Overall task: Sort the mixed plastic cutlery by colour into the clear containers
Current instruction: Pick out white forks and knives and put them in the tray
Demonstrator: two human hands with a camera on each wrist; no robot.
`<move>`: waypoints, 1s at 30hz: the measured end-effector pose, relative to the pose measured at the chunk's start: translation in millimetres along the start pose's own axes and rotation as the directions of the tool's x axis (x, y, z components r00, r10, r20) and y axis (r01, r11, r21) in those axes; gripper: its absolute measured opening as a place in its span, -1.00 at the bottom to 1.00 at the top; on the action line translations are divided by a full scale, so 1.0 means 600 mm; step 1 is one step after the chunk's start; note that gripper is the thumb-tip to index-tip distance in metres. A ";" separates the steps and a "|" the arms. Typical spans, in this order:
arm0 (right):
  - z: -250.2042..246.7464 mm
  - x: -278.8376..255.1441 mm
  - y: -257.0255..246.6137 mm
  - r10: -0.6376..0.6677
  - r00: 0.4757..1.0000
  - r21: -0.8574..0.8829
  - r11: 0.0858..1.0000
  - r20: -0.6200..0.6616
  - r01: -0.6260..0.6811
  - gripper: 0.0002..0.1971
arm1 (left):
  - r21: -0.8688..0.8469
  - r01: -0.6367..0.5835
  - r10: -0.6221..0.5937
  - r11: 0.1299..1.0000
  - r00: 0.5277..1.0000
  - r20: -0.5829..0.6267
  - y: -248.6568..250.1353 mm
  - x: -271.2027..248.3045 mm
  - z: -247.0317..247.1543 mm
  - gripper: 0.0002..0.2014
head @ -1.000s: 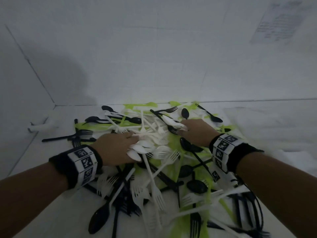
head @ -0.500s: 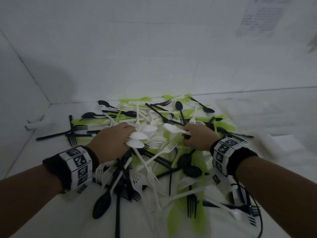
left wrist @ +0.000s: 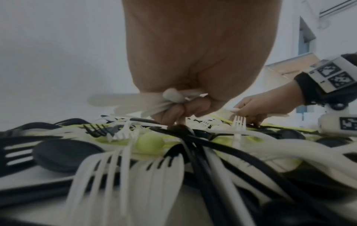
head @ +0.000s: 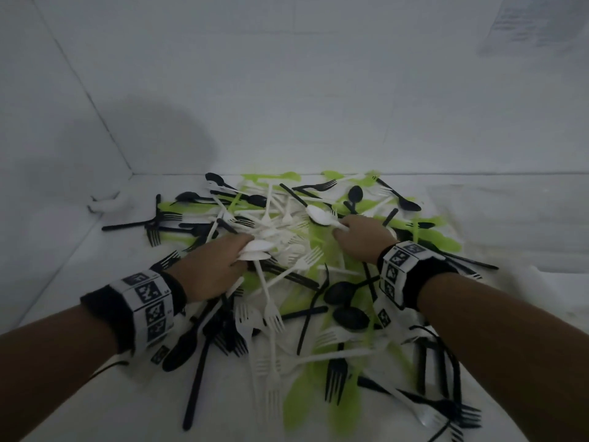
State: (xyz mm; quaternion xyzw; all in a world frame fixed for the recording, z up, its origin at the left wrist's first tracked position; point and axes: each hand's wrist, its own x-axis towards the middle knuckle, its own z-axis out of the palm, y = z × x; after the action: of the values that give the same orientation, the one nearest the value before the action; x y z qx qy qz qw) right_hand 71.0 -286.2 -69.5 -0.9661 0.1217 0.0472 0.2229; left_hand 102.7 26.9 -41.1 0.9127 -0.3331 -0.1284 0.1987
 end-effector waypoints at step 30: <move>-0.008 0.028 -0.101 -0.143 0.986 -0.070 0.986 0.091 0.150 -0.78 | 0.006 0.111 -0.111 0.994 0.993 -0.034 -0.062 -0.039 -0.012 -0.80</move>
State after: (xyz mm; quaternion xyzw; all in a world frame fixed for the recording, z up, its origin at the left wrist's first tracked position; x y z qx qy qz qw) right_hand 102.7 -239.1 -42.5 -0.9773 0.0387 0.0764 0.1938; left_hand 108.8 70.2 -49.3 0.9326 -0.2791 -0.1225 0.1932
